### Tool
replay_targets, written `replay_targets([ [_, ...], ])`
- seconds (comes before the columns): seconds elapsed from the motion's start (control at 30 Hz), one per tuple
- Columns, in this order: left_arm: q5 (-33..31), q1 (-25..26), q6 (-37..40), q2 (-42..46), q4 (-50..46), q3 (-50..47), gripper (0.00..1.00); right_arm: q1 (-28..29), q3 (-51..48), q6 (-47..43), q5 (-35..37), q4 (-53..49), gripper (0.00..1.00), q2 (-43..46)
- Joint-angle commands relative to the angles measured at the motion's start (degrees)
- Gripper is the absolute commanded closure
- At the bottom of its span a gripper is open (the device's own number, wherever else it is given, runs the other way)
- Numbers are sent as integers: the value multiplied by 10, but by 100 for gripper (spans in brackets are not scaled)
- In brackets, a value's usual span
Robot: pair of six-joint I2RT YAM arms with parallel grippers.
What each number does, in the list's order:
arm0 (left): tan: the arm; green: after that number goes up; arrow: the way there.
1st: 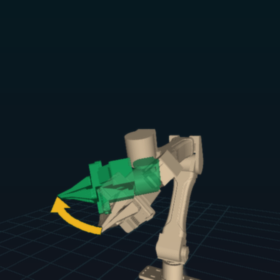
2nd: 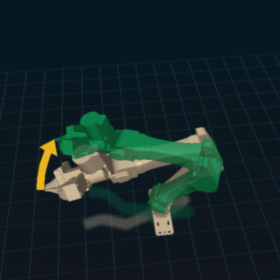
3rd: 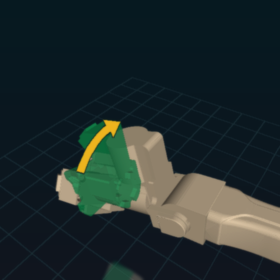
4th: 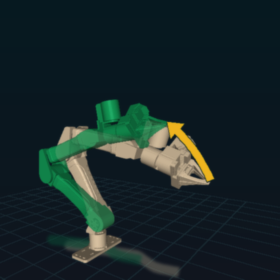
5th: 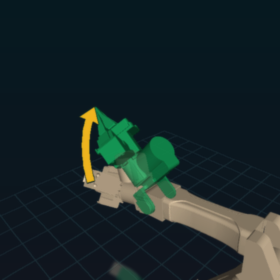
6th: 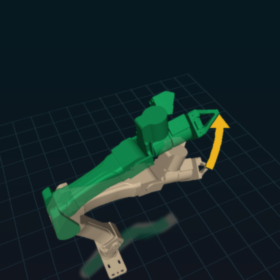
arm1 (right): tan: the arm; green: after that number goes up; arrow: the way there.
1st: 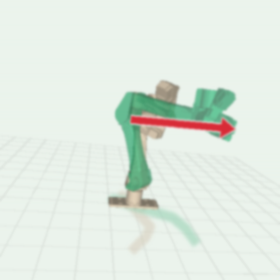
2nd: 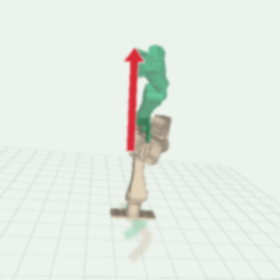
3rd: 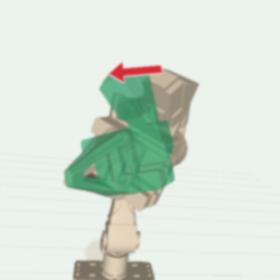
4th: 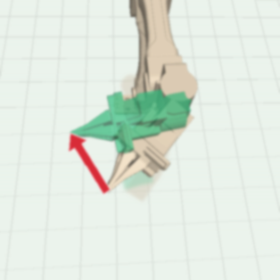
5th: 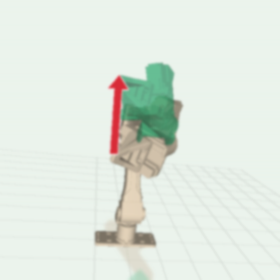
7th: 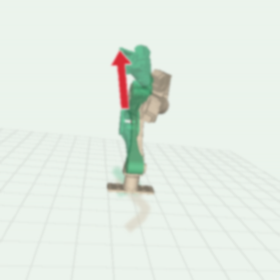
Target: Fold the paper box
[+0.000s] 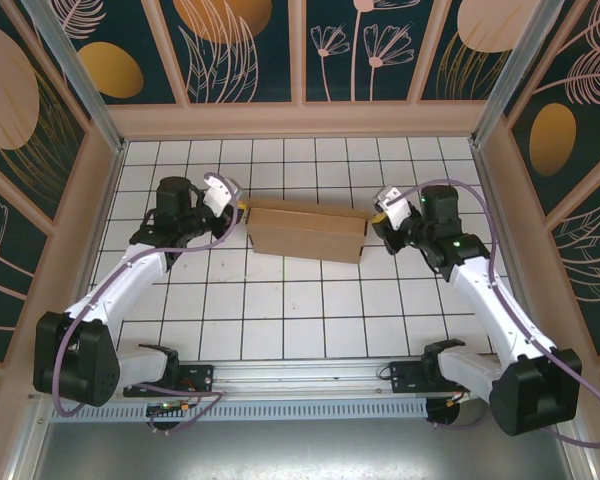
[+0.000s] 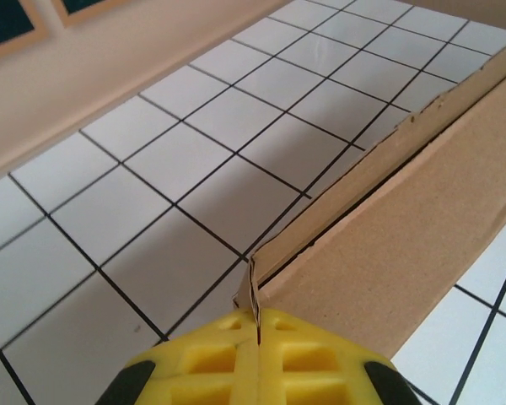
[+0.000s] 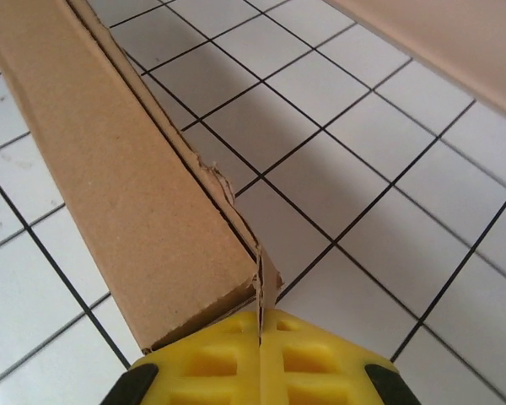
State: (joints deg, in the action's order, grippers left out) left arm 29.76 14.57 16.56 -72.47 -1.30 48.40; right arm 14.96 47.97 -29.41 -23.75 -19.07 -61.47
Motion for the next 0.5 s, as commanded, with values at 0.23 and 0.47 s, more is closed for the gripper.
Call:
replay_targets([
  [0.23, -17, 42, -197, -13, -54, 55, 100, 75, 80, 183, 62, 4, 100, -71],
  [0.47, -42, 53, -284, -34, -82, 70, 100, 94, 126, 354, 139, -29, 100, -123],
])
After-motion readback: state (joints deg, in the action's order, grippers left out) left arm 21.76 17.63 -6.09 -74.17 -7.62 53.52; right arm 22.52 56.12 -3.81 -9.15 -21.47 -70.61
